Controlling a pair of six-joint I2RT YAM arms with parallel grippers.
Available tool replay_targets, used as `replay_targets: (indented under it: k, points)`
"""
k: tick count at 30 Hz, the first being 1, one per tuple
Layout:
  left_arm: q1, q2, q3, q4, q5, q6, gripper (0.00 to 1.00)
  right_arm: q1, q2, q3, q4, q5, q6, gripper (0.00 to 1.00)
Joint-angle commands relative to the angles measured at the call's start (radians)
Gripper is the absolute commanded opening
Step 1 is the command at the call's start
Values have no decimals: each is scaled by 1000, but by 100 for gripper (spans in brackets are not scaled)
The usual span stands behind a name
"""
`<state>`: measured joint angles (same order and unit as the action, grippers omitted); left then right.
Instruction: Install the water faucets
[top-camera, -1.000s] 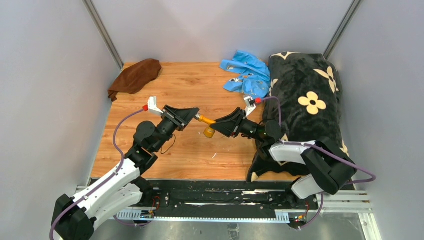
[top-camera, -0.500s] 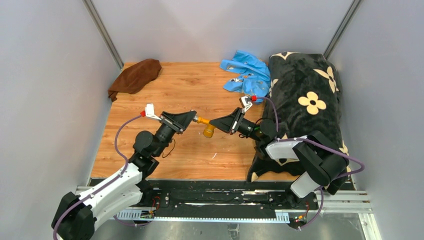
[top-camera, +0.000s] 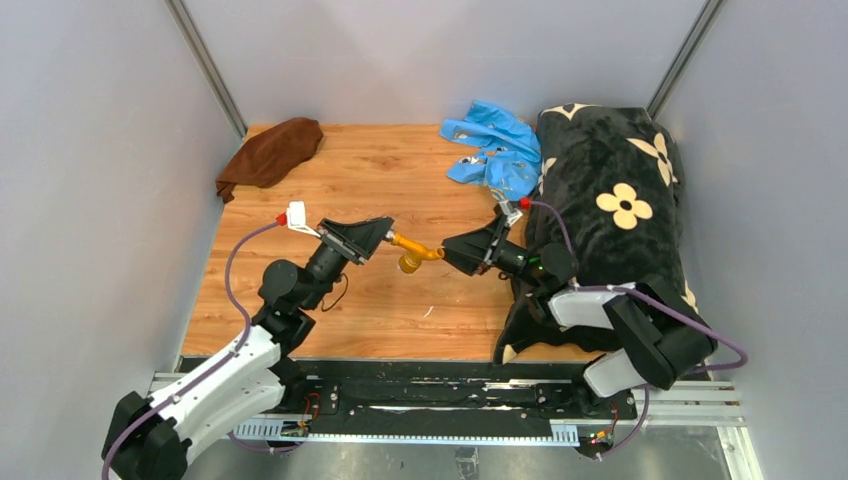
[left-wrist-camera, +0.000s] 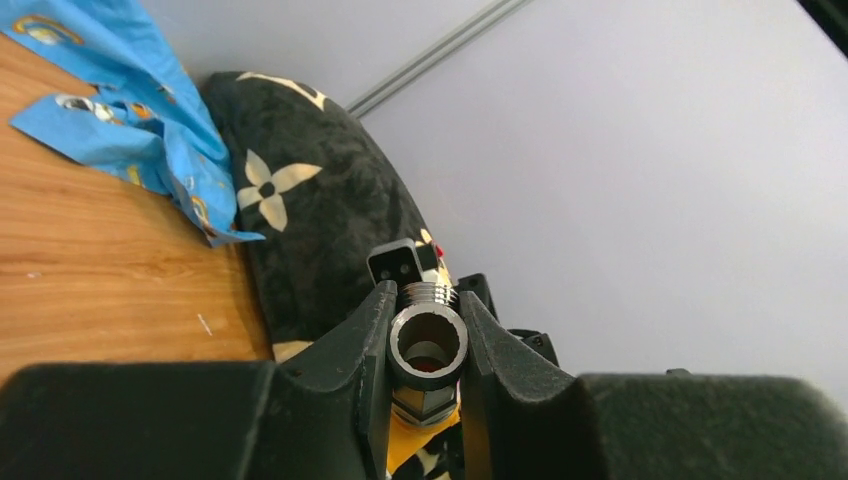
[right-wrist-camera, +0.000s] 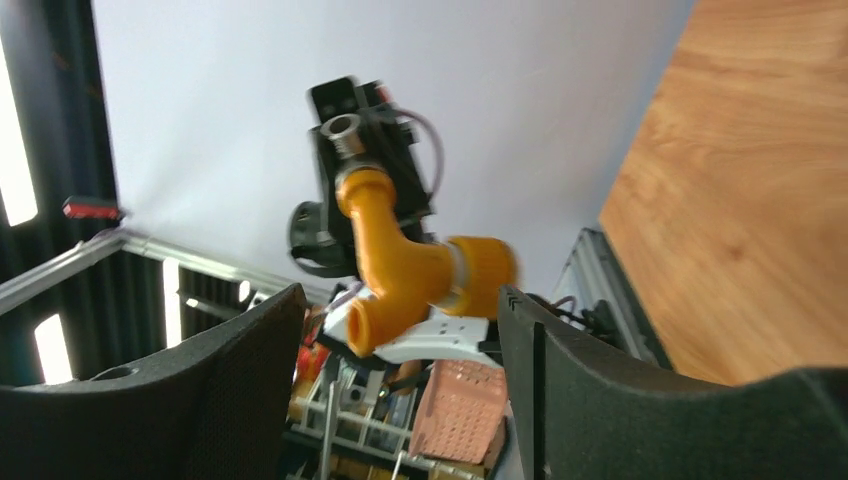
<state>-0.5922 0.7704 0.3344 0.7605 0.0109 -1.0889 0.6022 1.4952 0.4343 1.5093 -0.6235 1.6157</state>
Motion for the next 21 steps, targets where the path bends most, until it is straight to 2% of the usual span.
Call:
replay_targets:
  k: [1,4,5,8,10,15,18,21]
  points:
    - [0,-80,145,-254,-14,149,0,-114,-122,-84,-126,-73,-99,70]
    - [0,-86,242,-494,-54,219,0,-143,-286,-53,-480,-106,-307,71]
    - [0,-73,283,-578,-60,249,0,-143,-352,-20,-670,-88,-408,72]
    - [0,19,413,-793,-56,306,0,-117,-548,138,-1308,91,-854,74]
    - [0,97,468,-853,-24,332,0,-106,-633,224,-1529,227,-1040,75]
    - [0,396,625,-929,190,370,0,-106,-770,301,-1752,477,-1271,79]
    - [-1,583,705,-916,332,356,0,-105,-835,308,-1820,589,-1332,82]
    - [-1,746,788,-941,395,365,0,-107,-898,302,-1868,683,-1370,86]
